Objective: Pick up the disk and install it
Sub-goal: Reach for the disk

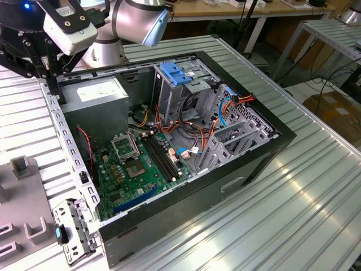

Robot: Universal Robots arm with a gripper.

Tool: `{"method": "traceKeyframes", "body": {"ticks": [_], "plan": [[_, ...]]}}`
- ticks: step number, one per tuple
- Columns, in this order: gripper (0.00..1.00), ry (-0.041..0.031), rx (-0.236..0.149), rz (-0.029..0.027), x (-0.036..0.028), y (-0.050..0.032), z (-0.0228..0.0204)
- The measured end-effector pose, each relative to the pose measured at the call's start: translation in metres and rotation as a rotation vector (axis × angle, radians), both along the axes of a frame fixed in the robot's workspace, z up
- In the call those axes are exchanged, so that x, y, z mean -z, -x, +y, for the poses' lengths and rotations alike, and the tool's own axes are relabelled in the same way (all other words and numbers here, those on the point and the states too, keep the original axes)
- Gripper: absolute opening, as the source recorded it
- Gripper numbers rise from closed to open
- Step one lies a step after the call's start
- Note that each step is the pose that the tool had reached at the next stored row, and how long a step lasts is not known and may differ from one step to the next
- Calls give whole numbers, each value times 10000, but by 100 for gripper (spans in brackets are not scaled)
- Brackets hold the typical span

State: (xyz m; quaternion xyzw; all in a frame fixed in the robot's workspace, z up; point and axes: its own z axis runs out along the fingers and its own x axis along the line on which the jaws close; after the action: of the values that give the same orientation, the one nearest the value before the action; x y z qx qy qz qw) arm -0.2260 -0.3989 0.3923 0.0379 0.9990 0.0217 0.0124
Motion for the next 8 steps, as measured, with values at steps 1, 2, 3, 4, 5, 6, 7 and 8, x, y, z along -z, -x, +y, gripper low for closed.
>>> {"method": "traceKeyframes", "body": {"ticks": [1,2,3,4,5,6,7,8], "plan": [[11,0,0,0,0,9,0],[11,0,0,0,0,15,0],[11,1,0,0,0,25,0],[11,0,0,0,0,35,0],[11,1,-1,0,0,41,0],[11,0,0,0,1,55,0],[11,0,0,0,1,65,0],[11,0,-1,0,1,71,0]]}}
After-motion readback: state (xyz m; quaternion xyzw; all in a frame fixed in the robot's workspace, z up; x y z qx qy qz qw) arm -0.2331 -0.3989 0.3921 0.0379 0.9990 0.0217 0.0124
